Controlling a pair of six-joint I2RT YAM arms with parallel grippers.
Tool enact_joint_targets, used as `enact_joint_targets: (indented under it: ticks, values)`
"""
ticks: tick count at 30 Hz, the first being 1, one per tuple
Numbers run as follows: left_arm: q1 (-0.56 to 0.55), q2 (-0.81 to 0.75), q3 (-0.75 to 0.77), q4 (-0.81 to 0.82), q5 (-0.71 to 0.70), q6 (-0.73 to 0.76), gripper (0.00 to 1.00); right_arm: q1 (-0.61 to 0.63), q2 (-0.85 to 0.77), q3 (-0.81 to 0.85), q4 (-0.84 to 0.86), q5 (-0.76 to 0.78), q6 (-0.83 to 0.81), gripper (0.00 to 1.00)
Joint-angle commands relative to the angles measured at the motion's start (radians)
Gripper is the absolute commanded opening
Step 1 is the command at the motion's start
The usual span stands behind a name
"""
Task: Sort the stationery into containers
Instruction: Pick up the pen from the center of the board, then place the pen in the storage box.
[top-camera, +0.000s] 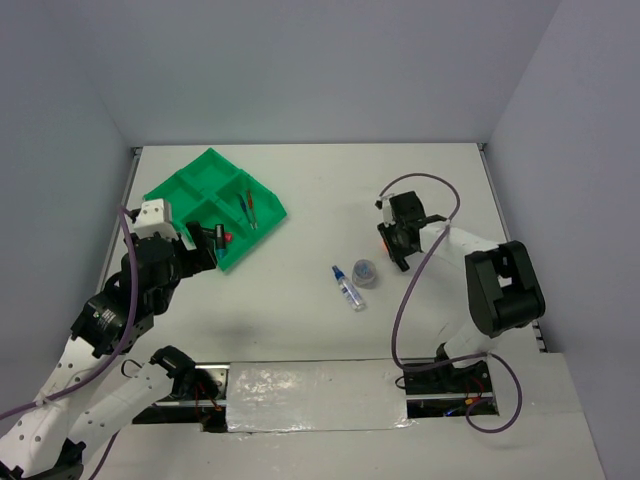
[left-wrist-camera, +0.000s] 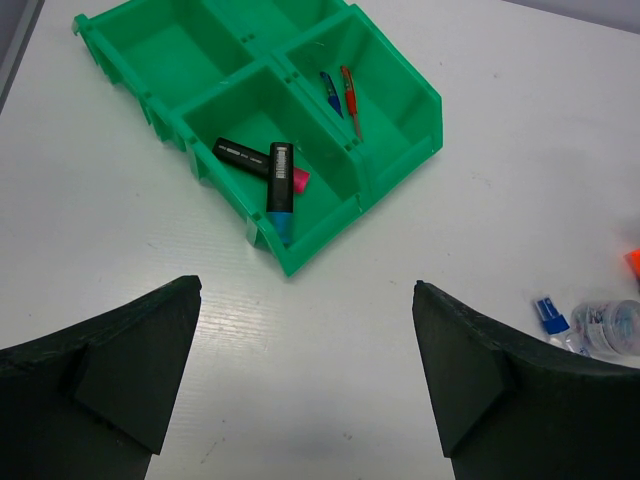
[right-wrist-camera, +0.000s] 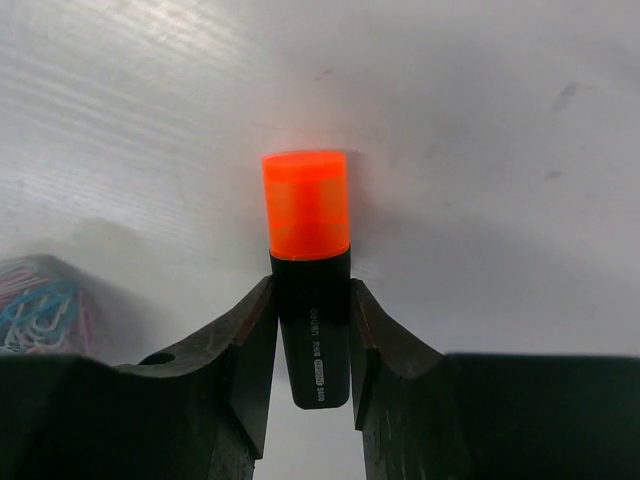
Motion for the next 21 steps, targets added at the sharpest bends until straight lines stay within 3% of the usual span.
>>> enact_joint_targets:
  ticks: [1, 5, 9, 12, 15, 21]
  values:
    - [0.005, -0.014, 0.0, 0.038, -0.014, 0.016, 0.99, -0.019, -0.108, 0.059, 0.016, 0.132, 0.075, 0.0]
    - [0.005, -0.028, 0.0, 0.038, -0.028, 0.01, 0.99, 0.004, -0.171, 0.16, 0.005, 0.248, 0.183, 0.0]
    - [0.005, -0.032, 0.0, 0.033, -0.039, 0.007, 0.99, 0.13, -0.185, 0.225, 0.08, 0.279, 0.2, 0.0]
    - [0.006, -0.035, 0.003, 0.028, -0.051, 0.004, 0.99, 0.231, -0.159, 0.26, 0.193, 0.175, 0.226, 0.0]
    - [0.009, -0.044, 0.006, 0.019, -0.082, -0.01, 0.99, 0.365, -0.081, 0.277, 0.411, 0.014, 0.317, 0.0]
    - [0.012, -0.101, 0.005, -0.002, -0.158, -0.054, 0.99, 0.547, 0.221, 0.476, 0.696, -0.167, 0.448, 0.0]
